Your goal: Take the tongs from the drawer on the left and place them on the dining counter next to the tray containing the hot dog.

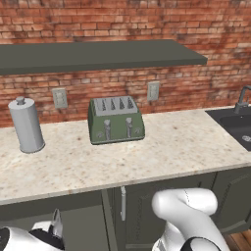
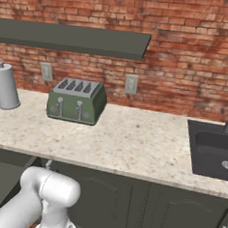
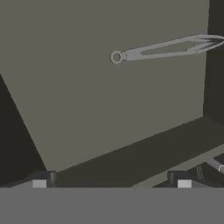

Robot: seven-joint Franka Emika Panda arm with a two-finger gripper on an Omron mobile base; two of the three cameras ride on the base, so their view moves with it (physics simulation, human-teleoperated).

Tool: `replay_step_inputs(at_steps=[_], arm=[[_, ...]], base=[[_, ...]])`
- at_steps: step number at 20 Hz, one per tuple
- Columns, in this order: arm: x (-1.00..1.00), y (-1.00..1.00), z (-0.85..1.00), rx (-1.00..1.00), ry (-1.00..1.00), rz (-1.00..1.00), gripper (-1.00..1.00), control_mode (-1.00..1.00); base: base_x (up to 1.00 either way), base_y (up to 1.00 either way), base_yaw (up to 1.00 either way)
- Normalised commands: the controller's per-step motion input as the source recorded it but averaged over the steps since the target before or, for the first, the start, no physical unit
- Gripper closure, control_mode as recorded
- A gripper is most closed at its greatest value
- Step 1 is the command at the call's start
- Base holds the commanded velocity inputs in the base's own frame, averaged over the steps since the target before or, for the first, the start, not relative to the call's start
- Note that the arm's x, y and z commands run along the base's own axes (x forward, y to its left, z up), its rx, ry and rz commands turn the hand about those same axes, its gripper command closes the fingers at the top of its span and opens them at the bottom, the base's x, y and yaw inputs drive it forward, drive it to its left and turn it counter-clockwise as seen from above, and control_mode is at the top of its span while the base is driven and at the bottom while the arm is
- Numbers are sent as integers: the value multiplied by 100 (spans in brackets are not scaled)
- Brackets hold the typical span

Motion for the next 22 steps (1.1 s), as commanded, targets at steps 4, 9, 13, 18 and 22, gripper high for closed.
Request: replay_step_inputs(at_steps=[4,9,13,18,22], arm=[[24,-14,0,17,-23,0,-100,-100],[33,-11,1,27,-12,0,-100,-100],[33,-8,0,28,-9,0,-100,-100],[24,-1,0,27,-8,0,-100,-100],[19,-7,0,32,0,-3,-100,-100]], base=[[0,0,0],[0,0,0],[0,0,0],[0,0,0],[0,0,0]])
